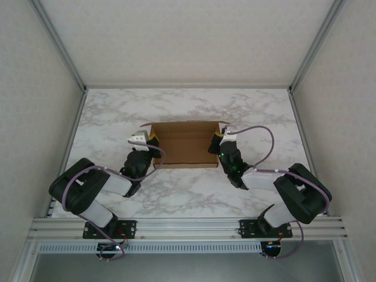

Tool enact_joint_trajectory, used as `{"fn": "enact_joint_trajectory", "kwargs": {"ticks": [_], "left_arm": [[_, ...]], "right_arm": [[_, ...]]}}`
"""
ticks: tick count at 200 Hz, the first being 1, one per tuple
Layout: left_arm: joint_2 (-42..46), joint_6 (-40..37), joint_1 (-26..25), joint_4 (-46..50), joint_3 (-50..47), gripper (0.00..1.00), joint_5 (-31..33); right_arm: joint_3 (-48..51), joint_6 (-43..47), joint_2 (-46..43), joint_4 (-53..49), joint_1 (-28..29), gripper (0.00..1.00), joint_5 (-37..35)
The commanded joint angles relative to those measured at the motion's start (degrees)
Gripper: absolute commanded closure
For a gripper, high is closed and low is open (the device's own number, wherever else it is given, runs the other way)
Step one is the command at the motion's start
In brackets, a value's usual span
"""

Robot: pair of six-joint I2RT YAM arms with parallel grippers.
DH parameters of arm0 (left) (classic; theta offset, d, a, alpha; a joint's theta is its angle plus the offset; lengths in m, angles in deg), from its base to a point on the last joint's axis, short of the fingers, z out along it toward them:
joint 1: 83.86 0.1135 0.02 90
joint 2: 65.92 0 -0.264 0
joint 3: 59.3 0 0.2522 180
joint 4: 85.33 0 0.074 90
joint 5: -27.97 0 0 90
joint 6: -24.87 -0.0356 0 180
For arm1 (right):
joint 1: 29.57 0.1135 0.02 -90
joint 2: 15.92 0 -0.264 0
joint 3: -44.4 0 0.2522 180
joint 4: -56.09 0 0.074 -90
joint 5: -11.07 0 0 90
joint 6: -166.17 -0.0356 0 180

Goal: Fold the paper box

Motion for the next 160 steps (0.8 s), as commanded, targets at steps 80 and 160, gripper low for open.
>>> {"fn": "enact_joint_trajectory", "kwargs": {"ticks": [80, 160], "left_arm": [[-4.3, -1.1, -3.2, 4.1, -4.7, 1.00, 1.6], [-4.8, -0.9, -4.2, 4.4, -4.7, 1.00, 3.5]], "right_arm": [[6.1, 0.6, -1.5, -0.5, 1.9, 1.00, 2.2], [7.7, -2.3, -0.7, 0.6, 1.8, 1.00, 3.6]]}}
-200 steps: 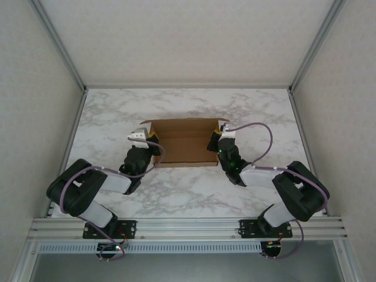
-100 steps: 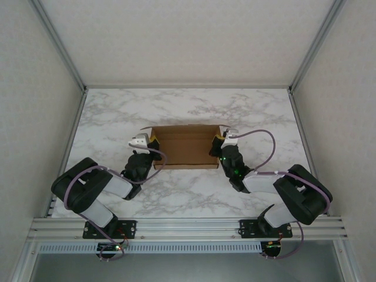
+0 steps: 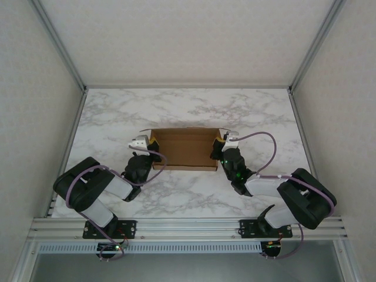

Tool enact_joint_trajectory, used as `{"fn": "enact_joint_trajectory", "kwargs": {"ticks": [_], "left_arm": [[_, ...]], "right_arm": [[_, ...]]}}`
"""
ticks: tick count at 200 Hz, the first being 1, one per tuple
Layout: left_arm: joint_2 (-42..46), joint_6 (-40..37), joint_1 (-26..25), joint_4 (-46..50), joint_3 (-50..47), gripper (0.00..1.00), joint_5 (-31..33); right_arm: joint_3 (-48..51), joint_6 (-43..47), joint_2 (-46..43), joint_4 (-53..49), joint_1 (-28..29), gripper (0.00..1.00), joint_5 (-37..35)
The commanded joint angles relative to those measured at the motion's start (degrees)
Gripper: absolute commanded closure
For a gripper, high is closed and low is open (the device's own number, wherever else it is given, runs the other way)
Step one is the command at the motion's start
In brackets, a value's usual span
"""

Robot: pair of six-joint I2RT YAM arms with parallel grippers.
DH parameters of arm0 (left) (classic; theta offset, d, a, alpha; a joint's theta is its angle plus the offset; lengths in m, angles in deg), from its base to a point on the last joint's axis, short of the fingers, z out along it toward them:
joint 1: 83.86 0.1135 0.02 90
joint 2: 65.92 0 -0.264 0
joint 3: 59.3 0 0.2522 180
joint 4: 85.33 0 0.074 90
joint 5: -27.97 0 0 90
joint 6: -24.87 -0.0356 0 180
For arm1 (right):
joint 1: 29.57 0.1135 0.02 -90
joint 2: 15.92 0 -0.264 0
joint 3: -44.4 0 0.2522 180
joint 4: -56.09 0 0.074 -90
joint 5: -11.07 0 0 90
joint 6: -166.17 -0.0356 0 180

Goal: Fold the paper box

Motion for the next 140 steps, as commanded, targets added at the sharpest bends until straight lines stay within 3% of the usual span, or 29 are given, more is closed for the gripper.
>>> {"fn": "enact_joint_trajectory", "kwargs": {"ticks": [1, 77, 140], "left_arm": [[-2.7, 0.6, -1.8, 9.4, -2.0, 1.00, 0.0], [-2.6, 0.2, -3.2, 9.9, -1.2, 1.00, 0.8], [-2.0, 1.5, -3.3, 10.2, -2.5, 1.00, 2.2]], "right_arm": [[2.1, -3.5, 2.4, -3.3, 0.6, 1.00, 3.0], [-0.2, -4.0, 5.1, -4.1, 3.3, 1.00, 2.6], [4.2, -3.5, 7.9, -1.1, 9.5, 1.00, -6.2]]}}
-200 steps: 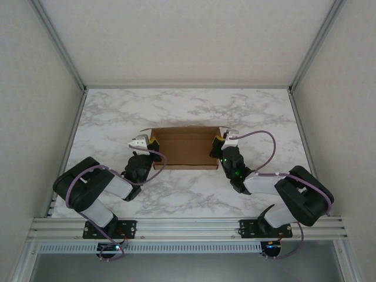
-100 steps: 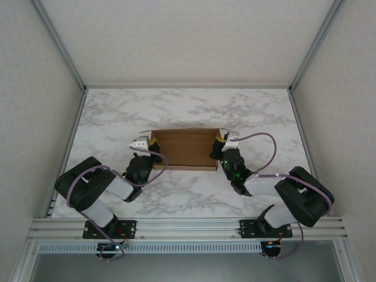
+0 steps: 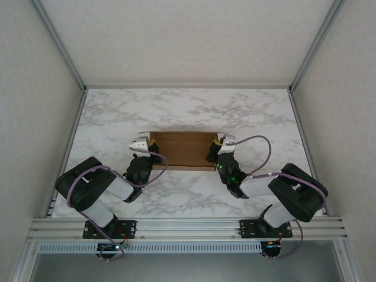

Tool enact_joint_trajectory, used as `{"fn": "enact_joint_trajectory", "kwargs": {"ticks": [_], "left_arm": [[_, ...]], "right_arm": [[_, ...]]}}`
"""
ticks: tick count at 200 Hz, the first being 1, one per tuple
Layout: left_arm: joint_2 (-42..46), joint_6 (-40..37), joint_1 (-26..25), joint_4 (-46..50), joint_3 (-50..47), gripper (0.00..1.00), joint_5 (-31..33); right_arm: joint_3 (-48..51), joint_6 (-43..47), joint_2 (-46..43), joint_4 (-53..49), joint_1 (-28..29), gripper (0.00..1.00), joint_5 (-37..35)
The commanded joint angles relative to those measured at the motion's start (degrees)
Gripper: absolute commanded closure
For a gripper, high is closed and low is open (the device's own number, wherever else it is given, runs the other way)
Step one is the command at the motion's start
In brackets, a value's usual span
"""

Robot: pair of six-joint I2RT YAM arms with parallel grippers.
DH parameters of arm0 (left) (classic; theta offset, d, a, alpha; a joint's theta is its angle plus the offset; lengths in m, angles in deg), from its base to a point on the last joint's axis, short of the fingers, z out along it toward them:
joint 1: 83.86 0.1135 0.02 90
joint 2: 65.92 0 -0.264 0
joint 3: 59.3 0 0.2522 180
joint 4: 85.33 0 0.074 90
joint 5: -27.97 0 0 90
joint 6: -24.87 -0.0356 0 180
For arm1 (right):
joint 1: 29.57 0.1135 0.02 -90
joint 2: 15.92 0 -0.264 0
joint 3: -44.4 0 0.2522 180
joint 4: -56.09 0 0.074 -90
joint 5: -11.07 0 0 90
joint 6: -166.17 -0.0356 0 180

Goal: Fold the paper box

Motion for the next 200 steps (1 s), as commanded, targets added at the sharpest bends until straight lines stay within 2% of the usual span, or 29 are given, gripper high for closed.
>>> {"fn": "enact_joint_trajectory", "kwargs": {"ticks": [1, 46, 68, 123, 153, 200], "left_arm": [[-1.3, 1.7, -1.4, 9.9, -2.1, 1.00, -2.2], [-0.4, 2.0, -1.4, 10.8, -3.5, 1.00, 0.0], [-0.4, 2.0, -1.5, 11.0, -3.8, 1.00, 1.3], [0.1, 0.3, -1.5, 12.9, -2.4, 1.00, 2.0], [0.2, -0.4, -1.5, 14.4, -1.3, 1.00, 2.1], [-2.1, -0.1, -1.6, 14.1, -0.4, 1.00, 2.1]], "right_arm": [[3.5, -0.9, 2.7, -7.0, 3.6, 1.00, 2.1], [5.3, 0.2, -1.8, -10.9, 3.7, 1.00, -3.8], [5.2, 2.3, -3.6, -11.2, 3.5, 0.87, -3.4], [7.1, 6.2, -11.7, -11.0, 3.6, 0.68, 1.2], [9.9, 7.5, -25.6, -16.4, 3.5, 0.57, 4.1], [12.9, 8.4, -62.8, -39.7, 3.3, 0.55, 2.3]]}}
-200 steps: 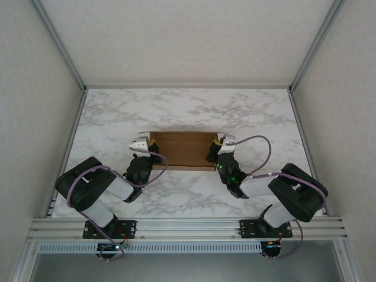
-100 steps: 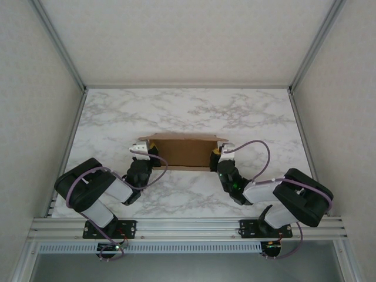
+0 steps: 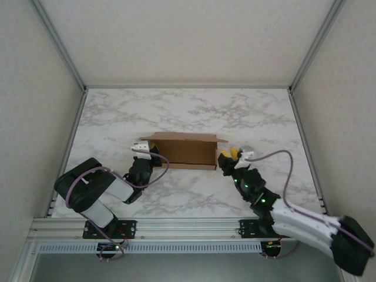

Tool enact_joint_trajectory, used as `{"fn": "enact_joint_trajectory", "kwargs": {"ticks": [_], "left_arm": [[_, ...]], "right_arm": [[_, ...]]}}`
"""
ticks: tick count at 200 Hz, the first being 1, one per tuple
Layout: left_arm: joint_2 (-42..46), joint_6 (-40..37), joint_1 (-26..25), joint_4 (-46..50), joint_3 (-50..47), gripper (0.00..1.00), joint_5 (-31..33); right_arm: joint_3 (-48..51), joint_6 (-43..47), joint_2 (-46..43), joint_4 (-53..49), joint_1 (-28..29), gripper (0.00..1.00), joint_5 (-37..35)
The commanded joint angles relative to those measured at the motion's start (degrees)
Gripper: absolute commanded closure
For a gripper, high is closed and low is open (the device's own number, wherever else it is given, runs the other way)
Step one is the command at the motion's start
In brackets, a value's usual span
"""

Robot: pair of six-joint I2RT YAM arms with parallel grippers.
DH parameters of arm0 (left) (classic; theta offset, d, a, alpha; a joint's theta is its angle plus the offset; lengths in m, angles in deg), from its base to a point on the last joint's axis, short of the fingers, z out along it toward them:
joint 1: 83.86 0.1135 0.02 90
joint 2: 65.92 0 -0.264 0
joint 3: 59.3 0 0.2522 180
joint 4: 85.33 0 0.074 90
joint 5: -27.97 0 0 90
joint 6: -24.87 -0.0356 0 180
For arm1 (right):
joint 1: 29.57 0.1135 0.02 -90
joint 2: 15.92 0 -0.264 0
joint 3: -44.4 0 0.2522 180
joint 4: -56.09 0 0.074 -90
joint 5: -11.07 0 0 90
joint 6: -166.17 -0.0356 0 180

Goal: Fold the paper box

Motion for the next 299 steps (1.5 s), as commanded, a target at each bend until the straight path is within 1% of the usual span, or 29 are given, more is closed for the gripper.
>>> {"fn": "enact_joint_trajectory", "kwargs": {"ticks": [1, 10, 22, 34, 48, 61, 87, 100, 109, 131, 158, 176, 207, 217, 224, 234, 247, 279, 299], "left_arm": [[-2.6, -0.3, -0.5, 8.3, -0.3, 1.00, -0.1], [-2.7, -0.2, -0.5, 8.2, -0.1, 1.00, -0.1], [-2.7, 0.0, -0.5, 8.0, -0.2, 1.00, -0.2], [-2.1, 0.3, -0.6, 8.0, -0.1, 1.00, -0.5], [-1.4, 0.7, -0.7, 8.0, -0.1, 1.00, -1.0], [-1.0, 0.7, -0.9, 8.2, 0.1, 1.00, -1.1], [-0.9, 0.4, -1.0, 8.5, 0.6, 1.00, -1.9], [-0.8, 0.4, -1.1, 8.4, 0.7, 1.00, -2.3], [-0.8, 0.4, -1.0, 8.4, 0.7, 1.00, -2.3], [-0.9, 0.0, -1.0, 8.8, 0.8, 1.00, -2.3], [-0.8, 0.2, -1.2, 8.9, 0.3, 1.00, -2.5], [0.1, 0.5, -1.2, 9.2, 0.0, 0.99, -2.6], [2.0, 0.8, -1.5, 10.8, 0.1, 0.90, -3.5], [2.9, 0.7, -1.7, 11.2, 0.1, 0.85, -3.7], [3.5, 0.7, -1.8, 11.6, 0.1, 0.80, -3.8], [4.3, 0.7, -1.9, 12.2, 0.0, 0.71, -3.7], [5.4, 0.5, -2.2, 12.7, -0.4, 0.64, -3.8], [8.7, 1.9, -2.4, 14.9, -1.3, 0.56, -3.3], [12.3, 2.7, -2.4, 17.6, -1.4, 0.54, -4.0]], "right_arm": [[1.2, 1.9, -15.2, -15.3, 0.1, 0.55, -1.5], [-0.7, 3.5, -16.9, -19.9, -0.1, 0.56, -1.9], [-4.7, 6.6, -14.6, -23.8, 0.0, 0.59, -1.0], [-7.5, 8.0, -12.5, -24.9, 0.0, 0.62, 0.0], [-10.4, 8.3, -11.6, -24.4, 0.0, 0.62, 2.0], [-15.3, 5.4, -9.6, -28.2, -0.2, 0.63, 0.8], [-27.9, 8.4, 1.0, -35.9, -0.4, 0.72, 3.8], [-33.6, 7.0, 6.6, -39.2, -0.4, 0.78, 4.4], [-38.0, 4.0, 10.4, -42.2, -0.3, 0.81, 4.2], [-48.8, -1.6, 20.4, -50.3, -0.4, 0.79, 6.8], [-59.6, -4.9, 33.3, -58.8, -0.3, 0.76, 8.8], [-61.7, -6.9, 38.3, -60.1, -0.4, 0.75, 9.0], [-62.0, -10.6, 44.0, -59.9, -0.4, 0.75, 11.8], [-61.7, -11.7, 45.2, -59.6, -0.4, 0.75, 12.4], [-61.5, -12.3, 46.0, -59.4, -0.4, 0.75, 12.6], [-61.5, -12.9, 46.9, -59.5, -0.3, 0.75, 13.1], [-61.4, -13.1, 47.4, -59.3, -0.2, 0.75, 13.4], [-60.2, -13.6, 47.2, -58.1, 0.0, 0.75, 13.2], [-60.2, -13.3, 47.4, -58.1, 0.0, 0.75, 13.5]]}}
